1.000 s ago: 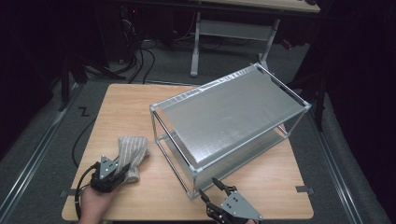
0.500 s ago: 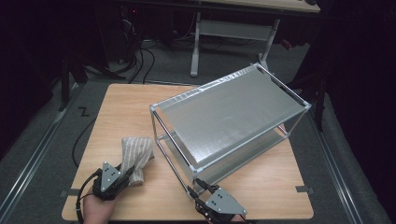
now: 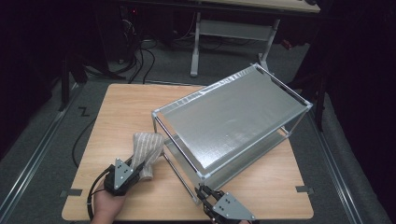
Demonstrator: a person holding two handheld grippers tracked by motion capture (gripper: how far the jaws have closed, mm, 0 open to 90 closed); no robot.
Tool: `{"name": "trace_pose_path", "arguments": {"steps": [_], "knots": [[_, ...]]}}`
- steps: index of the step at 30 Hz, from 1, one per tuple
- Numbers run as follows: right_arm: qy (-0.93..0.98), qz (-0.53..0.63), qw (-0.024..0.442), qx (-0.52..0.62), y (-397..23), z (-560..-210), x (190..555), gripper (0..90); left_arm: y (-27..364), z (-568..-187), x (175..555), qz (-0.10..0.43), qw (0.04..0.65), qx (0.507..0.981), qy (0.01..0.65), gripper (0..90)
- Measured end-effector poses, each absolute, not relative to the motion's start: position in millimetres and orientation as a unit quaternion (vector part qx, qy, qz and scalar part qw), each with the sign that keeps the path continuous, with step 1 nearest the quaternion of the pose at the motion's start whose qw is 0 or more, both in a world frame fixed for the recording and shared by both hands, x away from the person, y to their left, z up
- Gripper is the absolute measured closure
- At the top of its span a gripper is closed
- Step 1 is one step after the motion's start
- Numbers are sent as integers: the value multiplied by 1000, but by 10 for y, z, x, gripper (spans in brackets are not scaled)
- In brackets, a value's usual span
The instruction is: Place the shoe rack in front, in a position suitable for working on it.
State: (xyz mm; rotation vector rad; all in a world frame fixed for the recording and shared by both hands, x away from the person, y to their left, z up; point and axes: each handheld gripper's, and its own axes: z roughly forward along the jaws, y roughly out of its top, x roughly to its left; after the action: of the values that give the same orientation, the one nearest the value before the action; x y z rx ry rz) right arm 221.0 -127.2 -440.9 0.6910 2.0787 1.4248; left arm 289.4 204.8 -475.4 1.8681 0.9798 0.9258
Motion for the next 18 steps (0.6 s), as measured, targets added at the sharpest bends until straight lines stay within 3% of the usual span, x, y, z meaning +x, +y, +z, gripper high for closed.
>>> {"name": "trace_pose_path", "arguments": {"steps": [9, 18], "knots": [[764, 517, 281, 264, -1479, -4409, 2029, 777, 1795, -4711, 2968, 410, 439, 721, 347, 672], [761, 515, 285, 271, -1511, -4409, 1980, 777, 1748, -4854, 3196, 350, 411, 752, 378, 695]]}}
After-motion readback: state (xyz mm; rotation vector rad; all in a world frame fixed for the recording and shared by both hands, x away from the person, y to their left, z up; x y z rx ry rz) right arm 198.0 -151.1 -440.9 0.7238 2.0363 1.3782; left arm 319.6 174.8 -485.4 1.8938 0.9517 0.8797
